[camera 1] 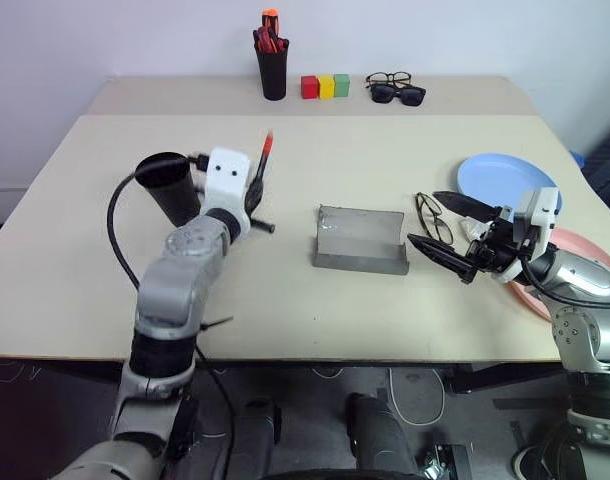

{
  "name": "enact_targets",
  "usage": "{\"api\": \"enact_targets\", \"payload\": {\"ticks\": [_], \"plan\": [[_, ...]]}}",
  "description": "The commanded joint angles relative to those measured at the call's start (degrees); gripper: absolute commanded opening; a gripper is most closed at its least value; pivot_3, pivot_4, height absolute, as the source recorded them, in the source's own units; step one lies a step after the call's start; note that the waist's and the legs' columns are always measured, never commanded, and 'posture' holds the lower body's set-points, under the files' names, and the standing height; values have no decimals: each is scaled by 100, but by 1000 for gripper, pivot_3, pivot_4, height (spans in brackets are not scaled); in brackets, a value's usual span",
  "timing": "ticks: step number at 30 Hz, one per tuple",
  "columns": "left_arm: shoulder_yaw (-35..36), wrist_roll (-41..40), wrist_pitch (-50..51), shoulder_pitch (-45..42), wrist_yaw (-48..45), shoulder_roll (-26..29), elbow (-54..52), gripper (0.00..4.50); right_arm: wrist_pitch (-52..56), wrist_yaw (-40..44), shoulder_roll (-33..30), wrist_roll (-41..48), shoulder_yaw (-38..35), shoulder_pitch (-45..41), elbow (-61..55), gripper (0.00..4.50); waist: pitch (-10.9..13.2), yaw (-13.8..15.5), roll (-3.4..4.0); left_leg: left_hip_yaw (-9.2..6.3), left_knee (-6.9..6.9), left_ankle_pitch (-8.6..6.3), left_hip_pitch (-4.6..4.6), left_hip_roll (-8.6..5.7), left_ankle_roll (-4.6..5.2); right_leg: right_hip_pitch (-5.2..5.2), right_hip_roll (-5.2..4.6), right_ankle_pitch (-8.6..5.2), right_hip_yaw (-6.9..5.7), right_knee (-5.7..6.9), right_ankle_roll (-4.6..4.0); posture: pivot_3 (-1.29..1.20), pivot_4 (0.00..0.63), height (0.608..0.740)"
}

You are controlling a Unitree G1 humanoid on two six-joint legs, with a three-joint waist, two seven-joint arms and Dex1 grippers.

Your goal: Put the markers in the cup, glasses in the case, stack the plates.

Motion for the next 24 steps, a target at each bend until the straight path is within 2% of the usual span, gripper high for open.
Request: {"api": "enact_targets", "payload": {"ticks": [1,6,11,17,24], "plan": [[168,670,-1746,19,593,27,223,33,-109,-48,36,23,-53,-163,-110,4500,-1,-4,1,2,0,0,3,0,0,1,0,-4,2,0,-12,0,150,739],[623,1508,-2697,-249,1630,315,1252,33,-166,-54,127,-24,50,-283,-14,4500,-1,-14,1,3,5,1,4,0,3,4,1,0,2,1,-4,0,150,739],[938,1986,-3011,-593,2393,549,2083,33,-195,-14,146,-47,86,-363,91,4500,0,10,0,-1,5,1,-1,-1,4,2,1,4,-1,2,7,0,150,739],[986,2002,-3113,-880,2625,420,2791,33,-229,38,141,-50,103,-406,166,4500,0,-1,0,-1,3,0,0,-2,5,2,1,2,-3,3,9,0,150,739],[913,2027,-3348,-763,2741,160,3290,33,-231,21,134,-33,43,-306,69,4500,0,-11,0,-2,3,1,1,-2,5,2,1,3,-3,5,10,0,150,739]]}}
